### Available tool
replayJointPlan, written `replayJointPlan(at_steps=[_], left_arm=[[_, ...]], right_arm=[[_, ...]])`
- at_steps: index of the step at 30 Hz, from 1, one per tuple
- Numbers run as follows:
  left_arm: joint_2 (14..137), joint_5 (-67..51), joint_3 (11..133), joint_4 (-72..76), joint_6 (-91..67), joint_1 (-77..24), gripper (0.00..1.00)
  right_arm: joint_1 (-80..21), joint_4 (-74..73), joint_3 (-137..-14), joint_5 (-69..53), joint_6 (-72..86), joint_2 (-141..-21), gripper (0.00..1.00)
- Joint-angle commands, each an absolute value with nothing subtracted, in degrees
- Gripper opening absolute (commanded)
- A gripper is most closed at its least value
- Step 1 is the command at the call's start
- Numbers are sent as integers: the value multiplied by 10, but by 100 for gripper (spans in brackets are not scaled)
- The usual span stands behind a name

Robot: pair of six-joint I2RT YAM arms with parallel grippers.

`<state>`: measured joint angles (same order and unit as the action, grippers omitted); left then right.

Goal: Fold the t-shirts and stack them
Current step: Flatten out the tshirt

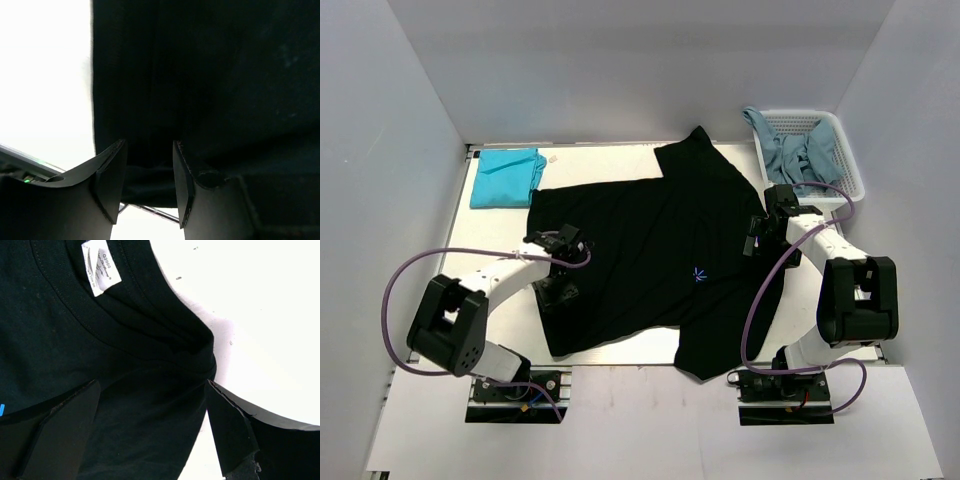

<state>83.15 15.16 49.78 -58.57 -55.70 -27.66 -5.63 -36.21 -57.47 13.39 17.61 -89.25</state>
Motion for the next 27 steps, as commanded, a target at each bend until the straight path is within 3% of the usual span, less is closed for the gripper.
replayJointPlan(at_steps=[1, 8, 11, 14, 15, 27], left_arm=[[803, 112, 461, -513, -545, -274, 52], [780, 94, 429, -471, -545, -274, 52], [780, 94, 424, -464, -550, -274, 41], [787, 100, 430, -482, -562, -274, 16], [787, 112, 430, -490, -572, -274, 2], [716, 215, 476, -712, -666, -274, 0]], right_arm=[[-54, -368, -577, 142, 177, -879, 90], [-54, -366, -576, 143, 178, -871, 90], [-54, -368, -575, 144, 177, -867, 90], [-54, -367, -573, 148, 178, -862, 90], [-55, -367, -574, 148, 177, -861, 90], [-54, -359, -565, 136, 176, -848, 90]])
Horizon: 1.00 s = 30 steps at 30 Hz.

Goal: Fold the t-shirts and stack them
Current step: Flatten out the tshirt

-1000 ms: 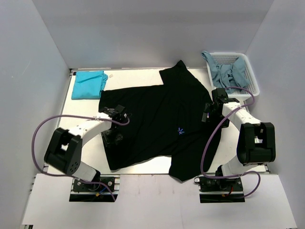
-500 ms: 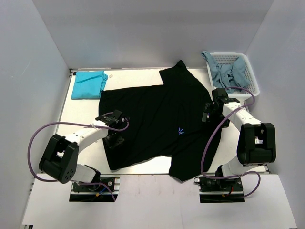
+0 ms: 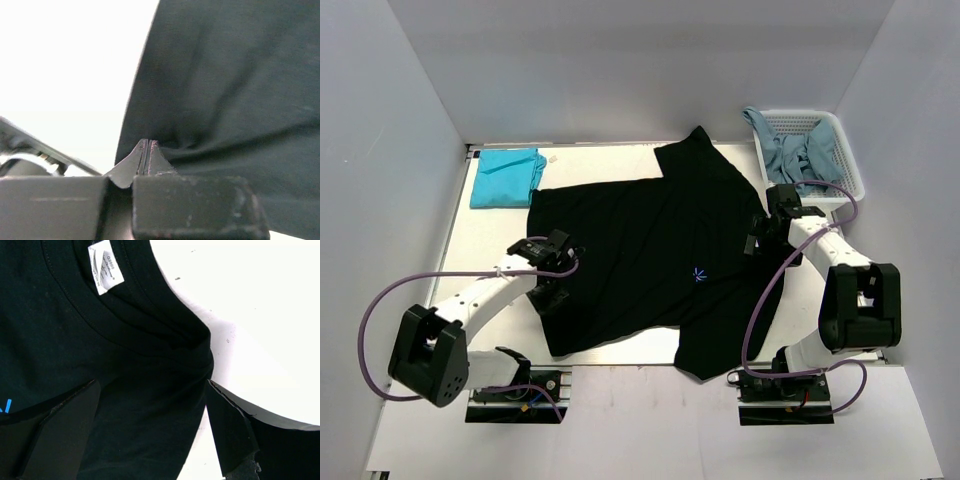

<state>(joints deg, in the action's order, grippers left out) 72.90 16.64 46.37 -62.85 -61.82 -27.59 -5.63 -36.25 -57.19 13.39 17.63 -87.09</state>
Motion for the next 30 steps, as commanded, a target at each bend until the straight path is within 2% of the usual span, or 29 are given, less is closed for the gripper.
replayJointPlan(at_steps=[1, 7, 9, 10, 11, 15, 18, 30], left_arm=[[716, 215, 476, -731, -677, -274, 0], [755, 266, 489, -723, -703, -263, 0], [762, 225, 494, -659, -626, -263, 4], [762, 202, 489, -626, -603, -263, 10], [735, 143, 480, -553, -574, -263, 23], [659, 57, 421, -440, -509, -263, 54], [628, 45, 395, -430, -503, -263, 59], [651, 74, 367, -453, -524, -268, 58]], right_arm=[[-54, -359, -566, 133, 176, -846, 90], [-54, -356, -562, 127, 173, -842, 90], [-54, -356, -561, 123, 173, -845, 90], [-54, -356, -562, 121, 171, -846, 90], [-54, -356, -562, 119, 173, -848, 90], [-55, -357, -561, 120, 171, -847, 90], [-54, -356, -561, 119, 171, -844, 90], [-54, -359, -558, 120, 172, -839, 90]])
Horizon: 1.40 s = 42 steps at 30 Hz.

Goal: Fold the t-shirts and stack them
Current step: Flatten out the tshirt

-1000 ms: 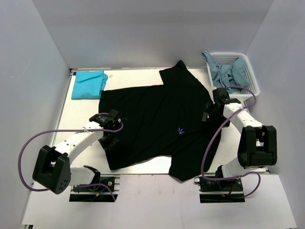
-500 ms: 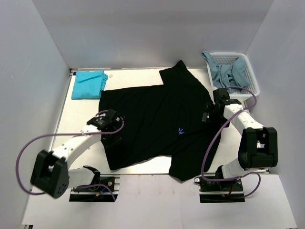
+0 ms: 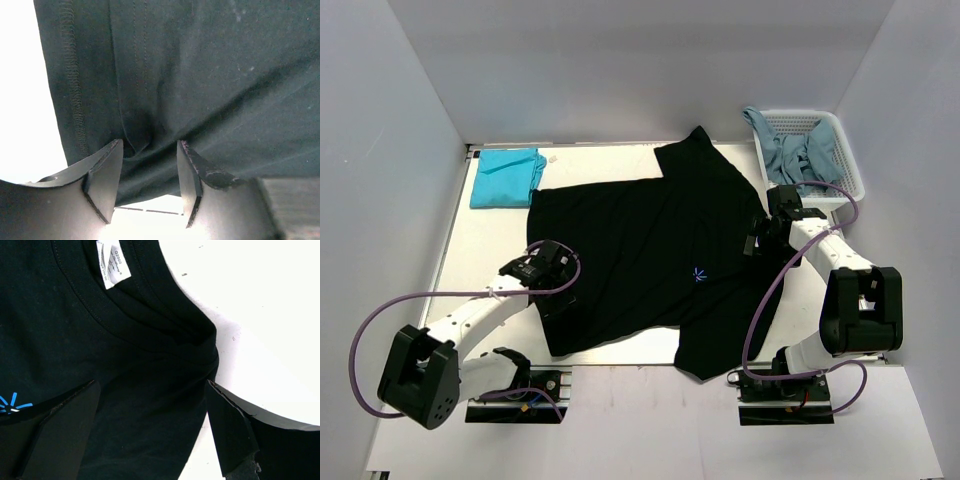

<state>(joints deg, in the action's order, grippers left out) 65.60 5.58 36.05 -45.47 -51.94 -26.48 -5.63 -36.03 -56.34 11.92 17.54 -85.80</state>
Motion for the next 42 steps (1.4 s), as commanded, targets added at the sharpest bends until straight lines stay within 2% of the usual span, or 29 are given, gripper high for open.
replayJointPlan(at_steps=[1, 8, 18, 21, 24, 25, 26, 32, 37, 42], left_arm=[[651, 81, 367, -459, -524, -268, 56], [657, 74, 341, -442, -524, -268, 47], [638, 69, 309, -433, -529, -268, 46], [638, 62, 297, -405, -534, -268, 40], [643, 76, 305, -418, -541, -268, 19], [638, 83, 316, -426, -541, -268, 7], [638, 92, 323, -438, -556, -268, 0], [604, 167, 404, -579, -605, -268, 0], [660, 178, 467, -742, -671, -268, 0], [728, 156, 467, -808, -700, -263, 0]], right_arm=[[-54, -358, -556, 121, 171, -838, 90], [-54, -364, -559, 128, 174, -842, 90], [-54, -361, -561, 127, 174, -841, 90], [-54, -361, -558, 127, 175, -844, 90], [-54, -361, -559, 124, 176, -845, 90], [-54, -363, -559, 123, 175, -845, 90], [-54, -361, -559, 122, 176, -845, 90], [-55, -363, -561, 122, 174, -842, 90], [-54, -360, -556, 121, 171, -838, 90], [-55, -363, -560, 119, 171, -838, 90]])
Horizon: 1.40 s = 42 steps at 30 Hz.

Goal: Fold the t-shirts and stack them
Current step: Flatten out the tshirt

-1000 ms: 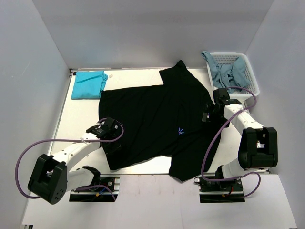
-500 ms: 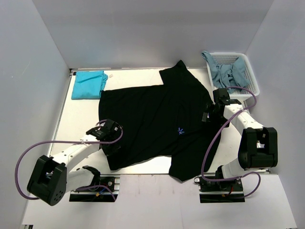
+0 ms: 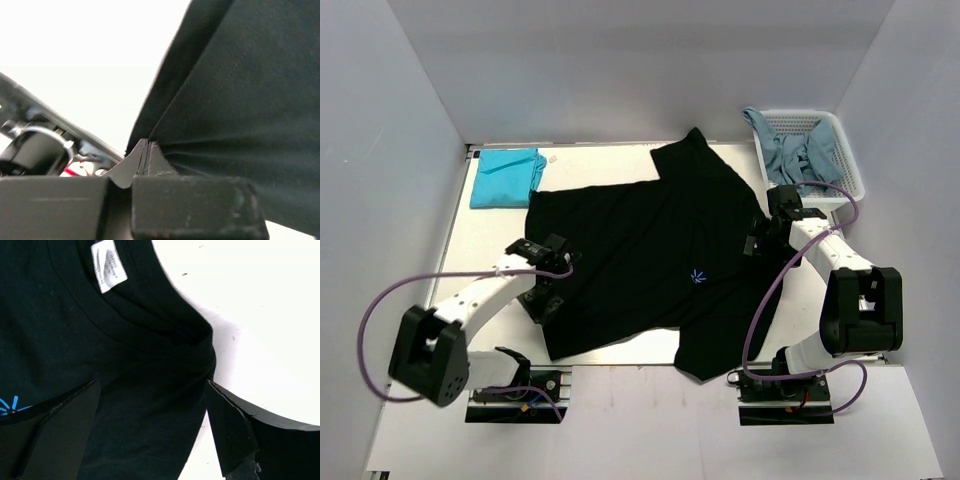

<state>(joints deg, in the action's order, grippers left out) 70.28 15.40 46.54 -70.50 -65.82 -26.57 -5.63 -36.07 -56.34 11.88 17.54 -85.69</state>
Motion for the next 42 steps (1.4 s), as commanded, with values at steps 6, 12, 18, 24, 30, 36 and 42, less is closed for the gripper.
replayJointPlan(at_steps=[6, 12, 18, 24, 30, 36, 42], left_arm=[[789, 171, 449, -808, -738, -263, 7], [825, 218, 513, -808, -750, -258, 100], [788, 264, 636, -800, -721, -258, 100], [878, 340, 786, -712, -628, -258, 100], [1031, 345, 864, -579, -539, -237, 100], [1136, 292, 903, -446, -489, -190, 100], [1267, 242, 990, -398, -440, -170, 100]], right_arm=[[-55, -363, -556, 120, 170, -832, 90], [-58, -356, -554, 119, 163, -812, 90], [-62, -330, -548, 85, 140, -751, 90], [-101, -310, -608, 26, 117, -764, 90], [-153, -277, -720, 22, 108, -897, 90], [-170, -299, -881, 37, 120, -1060, 90], [-166, -324, -997, 40, 141, -1216, 90]])
